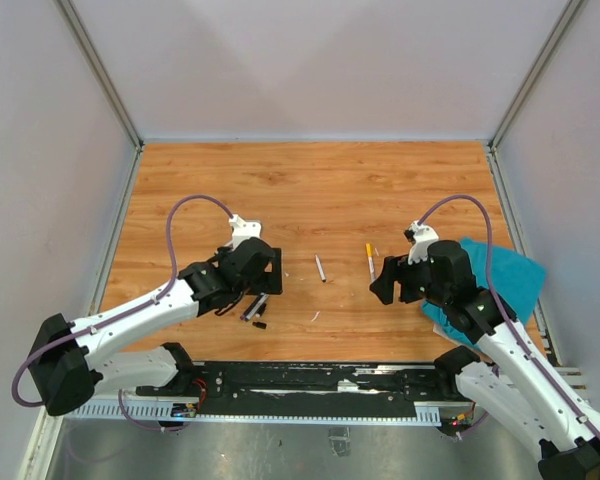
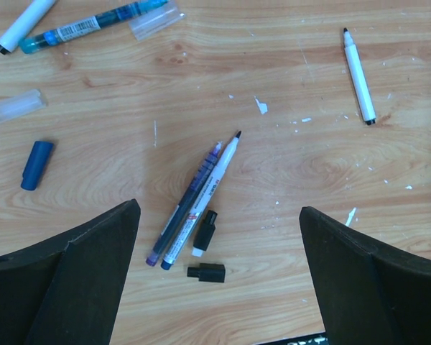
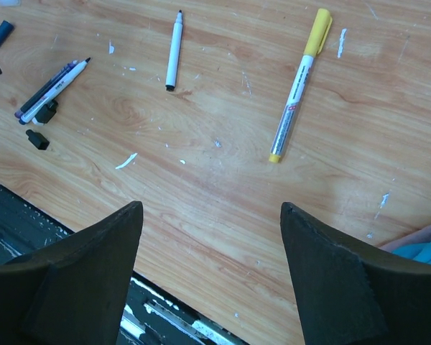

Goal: Insert the pens into the pen caps
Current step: Pick up the pen from the center of the board.

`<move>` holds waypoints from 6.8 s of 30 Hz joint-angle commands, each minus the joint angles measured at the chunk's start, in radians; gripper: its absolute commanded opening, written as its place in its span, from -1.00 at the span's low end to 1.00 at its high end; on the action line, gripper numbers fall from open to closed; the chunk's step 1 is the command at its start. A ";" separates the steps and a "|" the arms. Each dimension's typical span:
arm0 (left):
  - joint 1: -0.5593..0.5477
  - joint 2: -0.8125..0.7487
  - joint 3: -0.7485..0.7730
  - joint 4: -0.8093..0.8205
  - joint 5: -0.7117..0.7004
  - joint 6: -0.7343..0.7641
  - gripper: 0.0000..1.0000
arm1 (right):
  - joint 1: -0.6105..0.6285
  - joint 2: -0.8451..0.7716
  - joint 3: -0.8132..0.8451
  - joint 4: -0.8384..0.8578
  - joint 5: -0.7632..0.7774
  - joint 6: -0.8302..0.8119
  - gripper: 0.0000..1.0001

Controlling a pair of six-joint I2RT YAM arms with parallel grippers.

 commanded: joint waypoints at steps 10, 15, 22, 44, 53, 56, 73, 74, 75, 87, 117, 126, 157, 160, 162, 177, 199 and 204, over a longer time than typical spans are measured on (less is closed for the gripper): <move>0.127 0.033 -0.025 0.107 0.090 0.129 0.75 | -0.015 -0.002 -0.004 -0.043 -0.031 0.061 0.54; 0.130 0.066 -0.069 0.115 0.119 0.115 0.57 | -0.014 0.003 -0.015 -0.042 -0.038 0.055 0.54; 0.150 0.093 -0.099 0.112 0.129 0.114 0.31 | -0.014 0.054 0.008 -0.093 -0.058 0.023 0.54; 0.221 0.182 -0.116 0.182 0.264 0.179 -0.04 | -0.014 0.110 0.026 -0.080 -0.096 -0.028 0.58; 0.221 0.228 -0.105 0.181 0.275 0.188 -0.16 | -0.014 0.119 0.024 -0.072 -0.097 -0.035 0.58; 0.221 0.219 -0.100 0.176 0.274 0.189 -0.17 | -0.014 0.119 0.025 -0.072 -0.100 -0.035 0.58; 0.120 0.229 -0.067 0.209 0.323 0.235 -0.23 | -0.014 0.133 0.024 -0.067 -0.107 -0.039 0.60; 0.119 0.233 -0.065 0.207 0.316 0.236 -0.24 | -0.014 0.133 0.025 -0.068 -0.107 -0.042 0.59; 0.119 0.237 -0.064 0.205 0.309 0.236 -0.25 | -0.014 0.134 0.025 -0.069 -0.108 -0.041 0.60; 0.119 0.269 -0.067 0.228 0.316 0.239 -0.32 | -0.014 0.141 0.026 -0.069 -0.112 -0.043 0.60; 0.106 0.299 -0.048 0.197 0.246 0.263 -0.37 | -0.014 0.142 0.025 -0.070 -0.117 -0.042 0.62; 0.101 0.319 -0.038 0.199 0.253 0.275 -0.38 | -0.014 0.145 0.025 -0.070 -0.120 -0.041 0.63; 0.091 0.422 0.032 0.183 0.181 0.340 -0.54 | -0.014 0.140 0.039 -0.082 -0.127 -0.050 0.64; 0.091 0.418 0.038 0.186 0.176 0.347 -0.60 | -0.015 0.137 0.037 -0.084 -0.127 -0.050 0.64; 0.091 0.418 0.043 0.186 0.171 0.351 -0.62 | -0.014 0.134 0.038 -0.084 -0.127 -0.049 0.64; 0.074 0.319 0.122 0.155 0.182 0.364 -0.70 | -0.014 0.084 0.034 -0.012 -0.129 0.018 0.64; 0.074 -0.153 -0.076 0.519 0.461 0.087 -0.75 | 0.267 -0.035 -0.078 0.287 0.132 0.306 0.63; 0.074 -0.191 -0.128 0.597 0.494 0.034 -0.76 | 0.410 0.033 -0.160 0.613 0.152 0.417 0.63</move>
